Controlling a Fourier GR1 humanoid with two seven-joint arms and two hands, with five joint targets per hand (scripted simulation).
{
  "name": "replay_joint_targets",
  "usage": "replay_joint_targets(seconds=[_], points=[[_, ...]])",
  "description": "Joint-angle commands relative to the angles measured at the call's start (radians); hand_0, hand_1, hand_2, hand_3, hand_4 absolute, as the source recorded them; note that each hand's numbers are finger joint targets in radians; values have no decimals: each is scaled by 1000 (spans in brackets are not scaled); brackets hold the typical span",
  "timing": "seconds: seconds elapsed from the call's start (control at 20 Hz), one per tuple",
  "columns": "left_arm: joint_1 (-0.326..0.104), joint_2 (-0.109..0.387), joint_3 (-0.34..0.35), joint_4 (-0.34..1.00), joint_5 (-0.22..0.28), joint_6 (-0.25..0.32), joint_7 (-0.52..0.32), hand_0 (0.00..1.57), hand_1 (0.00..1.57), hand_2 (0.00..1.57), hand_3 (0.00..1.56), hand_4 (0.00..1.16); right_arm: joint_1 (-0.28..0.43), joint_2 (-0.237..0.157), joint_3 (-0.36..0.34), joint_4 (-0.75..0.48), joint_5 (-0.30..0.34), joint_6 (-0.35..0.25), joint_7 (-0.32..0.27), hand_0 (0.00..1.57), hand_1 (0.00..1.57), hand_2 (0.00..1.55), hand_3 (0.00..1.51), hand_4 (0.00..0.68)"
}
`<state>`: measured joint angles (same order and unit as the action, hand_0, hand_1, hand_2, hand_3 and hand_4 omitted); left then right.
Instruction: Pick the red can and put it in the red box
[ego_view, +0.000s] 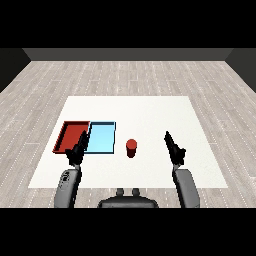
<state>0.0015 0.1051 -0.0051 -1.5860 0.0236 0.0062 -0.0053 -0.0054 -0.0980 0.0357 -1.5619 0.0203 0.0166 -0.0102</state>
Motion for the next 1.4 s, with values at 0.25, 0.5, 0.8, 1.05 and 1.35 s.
replay_joint_targets(seconds=[0.25,0.5,0.8,1.05,1.35], points=[[-12,26,38,28,-5,-50,-41,0,0,0,0,0,209,20,-11,-129,-8,8,-91,0,0,0,0,0],[-23,-45,40,-73,36,-50,-367,0,0,0,0,0,196,-28,-72,-232,-164,153,-280,0,0,0,0,0],[48,-14,73,-34,73,-127,-467,0,0,0,0,0,262,10,-29,-225,-114,161,-373,0,0,0,0,0],[-9,-45,63,-5,62,-99,-449,0,0,0,0,0,221,33,-23,-231,-80,134,-311,0,0,0,0,0],[-20,-20,89,-33,111,-138,-409,0,0,0,0,0,261,23,-44,-285,-129,167,-277,0,0,0,0,0]])
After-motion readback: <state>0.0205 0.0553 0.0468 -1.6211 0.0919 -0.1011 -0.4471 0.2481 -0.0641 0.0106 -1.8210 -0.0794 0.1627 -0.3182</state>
